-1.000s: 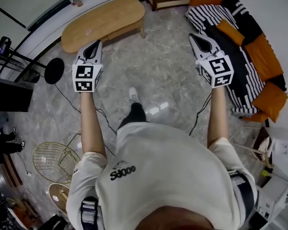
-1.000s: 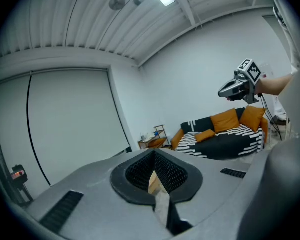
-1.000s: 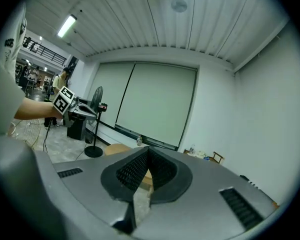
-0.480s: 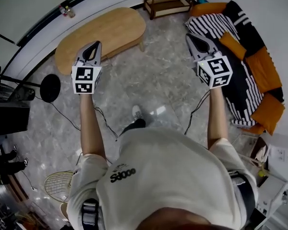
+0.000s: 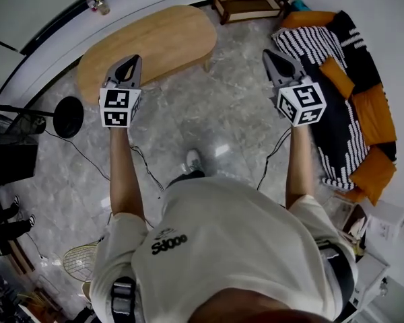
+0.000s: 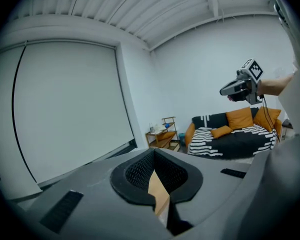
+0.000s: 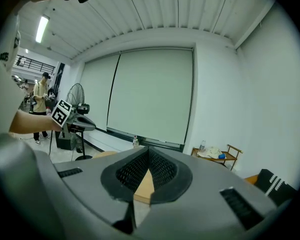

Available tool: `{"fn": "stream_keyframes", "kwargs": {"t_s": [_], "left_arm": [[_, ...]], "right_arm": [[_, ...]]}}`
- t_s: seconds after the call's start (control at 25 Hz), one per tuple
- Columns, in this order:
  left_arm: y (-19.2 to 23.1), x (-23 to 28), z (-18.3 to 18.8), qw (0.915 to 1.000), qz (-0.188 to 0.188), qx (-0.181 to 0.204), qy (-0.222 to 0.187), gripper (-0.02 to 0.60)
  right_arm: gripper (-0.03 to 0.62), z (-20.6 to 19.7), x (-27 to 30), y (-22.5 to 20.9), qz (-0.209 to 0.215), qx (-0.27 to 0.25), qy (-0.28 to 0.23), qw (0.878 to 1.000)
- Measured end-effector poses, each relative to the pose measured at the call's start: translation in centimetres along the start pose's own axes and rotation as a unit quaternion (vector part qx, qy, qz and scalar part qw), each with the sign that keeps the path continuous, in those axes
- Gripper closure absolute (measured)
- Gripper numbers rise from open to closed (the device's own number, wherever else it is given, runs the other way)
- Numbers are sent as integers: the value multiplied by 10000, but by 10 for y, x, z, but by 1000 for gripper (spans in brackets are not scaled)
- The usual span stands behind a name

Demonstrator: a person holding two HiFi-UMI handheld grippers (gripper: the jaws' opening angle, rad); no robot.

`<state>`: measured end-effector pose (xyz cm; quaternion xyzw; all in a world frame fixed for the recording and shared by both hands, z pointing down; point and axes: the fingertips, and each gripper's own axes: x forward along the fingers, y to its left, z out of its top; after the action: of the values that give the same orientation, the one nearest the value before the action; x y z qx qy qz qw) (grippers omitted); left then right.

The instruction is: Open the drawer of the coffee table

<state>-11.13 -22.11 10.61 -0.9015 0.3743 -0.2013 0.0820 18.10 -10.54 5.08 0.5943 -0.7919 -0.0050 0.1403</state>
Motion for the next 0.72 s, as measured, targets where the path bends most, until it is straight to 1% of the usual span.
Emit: {"fn": "stream_keyframes", "kwargs": {"t_s": [0.16, 0.36, 0.52, 0.6, 0.72], "left_arm": [[20, 18, -13, 9999, -26, -122, 94, 565], [28, 39, -32, 9991, -39, -348, 232, 565], [33, 63, -53, 9973, 83, -606, 396, 565], [33, 77, -61, 9959, 174, -753, 464, 564], [32, 101, -75, 9945, 218, -882, 519, 564]], "right_arm": [[597, -6, 35, 0, -23, -53, 126, 9999], [597, -24, 65, -6, -47, -191, 393, 9990], [597, -42, 91, -19, -2, -245, 539, 9982], [597, -52, 101, -30, 60, -202, 557, 9982], [597, -67, 122, -46, 301, -90, 471, 9984]]}}
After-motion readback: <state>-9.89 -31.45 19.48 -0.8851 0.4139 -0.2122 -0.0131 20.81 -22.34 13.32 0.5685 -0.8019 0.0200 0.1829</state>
